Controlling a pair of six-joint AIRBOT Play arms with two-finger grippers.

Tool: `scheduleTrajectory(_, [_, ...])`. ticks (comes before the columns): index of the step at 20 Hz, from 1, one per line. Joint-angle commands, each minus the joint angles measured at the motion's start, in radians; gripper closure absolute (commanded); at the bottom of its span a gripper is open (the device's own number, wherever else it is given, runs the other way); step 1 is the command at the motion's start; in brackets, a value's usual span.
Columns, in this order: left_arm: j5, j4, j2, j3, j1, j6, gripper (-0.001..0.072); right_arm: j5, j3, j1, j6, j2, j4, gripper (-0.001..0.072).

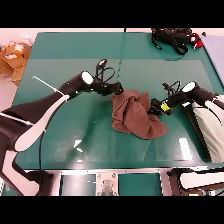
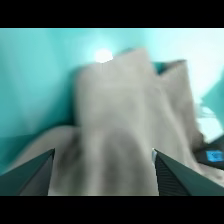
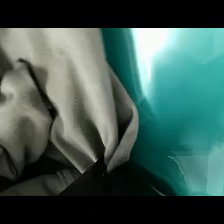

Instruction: Fold the shirts.

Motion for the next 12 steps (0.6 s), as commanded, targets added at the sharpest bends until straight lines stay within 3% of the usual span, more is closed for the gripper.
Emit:
scheduleTrajectory(1, [-0.043, -0.103, -0.055, 0.013, -0.024, 0.085, 0.0, -0.031, 0.014, 0.021, -0.001, -0.01, -0.008, 0.0691])
scheduleTrajectory(2, [-0.08, -0.101, -0.069, 0.013, -0.026, 0.085, 0.0002, -0.031, 0.014, 0.021, -0.001, -0.01, -0.008, 0.0692])
scheduleTrajectory(3, [-0.122, -0.097, -0.077, 0.013, -0.024, 0.087, 0.0191, -0.03, 0.014, 0.021, -0.001, -0.01, -0.008, 0.0691])
scheduleTrajectory(4, [-0.156, -0.066, -0.079, 0.014, -0.018, 0.099, 0.0621, -0.029, 0.014, 0.016, -0.001, -0.008, -0.012, 0.0692])
scheduleTrajectory(5, [-0.187, -0.053, -0.074, 0.014, -0.006, 0.106, 0.0683, -0.022, 0.015, 0.008, 0.0, -0.006, -0.012, 0.0692])
scheduleTrajectory(8, [-0.32, -0.043, -0.018, 0.061, 0.069, 0.091, 0.0684, 0.025, 0.039, -0.057, -0.001, 0.027, -0.015, 0.0693])
scheduleTrajectory(12, [-0.407, 0.073, 0.204, 0.117, 0.18, 0.014, 0.0685, 0.088, 0.121, -0.201, 0.003, 0.166, -0.01, 0.0693])
